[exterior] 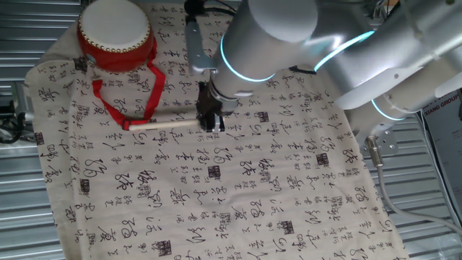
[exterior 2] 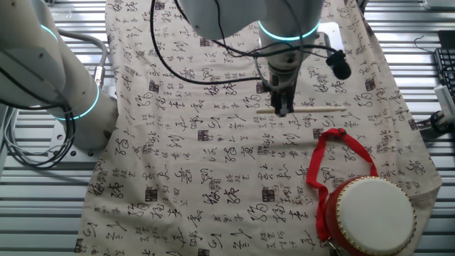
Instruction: Play the drum
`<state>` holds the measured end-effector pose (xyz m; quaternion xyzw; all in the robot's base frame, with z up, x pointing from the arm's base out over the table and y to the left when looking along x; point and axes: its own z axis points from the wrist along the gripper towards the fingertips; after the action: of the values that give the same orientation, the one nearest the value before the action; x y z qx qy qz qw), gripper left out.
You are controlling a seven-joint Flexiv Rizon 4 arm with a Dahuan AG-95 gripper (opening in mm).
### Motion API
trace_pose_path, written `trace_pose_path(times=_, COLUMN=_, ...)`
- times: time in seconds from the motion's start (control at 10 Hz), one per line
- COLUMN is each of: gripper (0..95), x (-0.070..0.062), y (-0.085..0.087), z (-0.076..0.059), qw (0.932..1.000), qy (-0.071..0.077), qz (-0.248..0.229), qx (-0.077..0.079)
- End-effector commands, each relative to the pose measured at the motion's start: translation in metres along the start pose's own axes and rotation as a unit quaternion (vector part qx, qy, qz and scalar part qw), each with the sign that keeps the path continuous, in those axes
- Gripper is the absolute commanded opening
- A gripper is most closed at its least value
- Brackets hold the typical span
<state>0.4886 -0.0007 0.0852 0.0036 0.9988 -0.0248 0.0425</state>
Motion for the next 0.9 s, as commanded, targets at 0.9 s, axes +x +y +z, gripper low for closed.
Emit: trace_pose_path(times=0.9, gripper=0.0, x=0.016, y=-0.068, z=-0.051, qw=0.9998, qy=0.01, qz=-0.013, qx=-0.014)
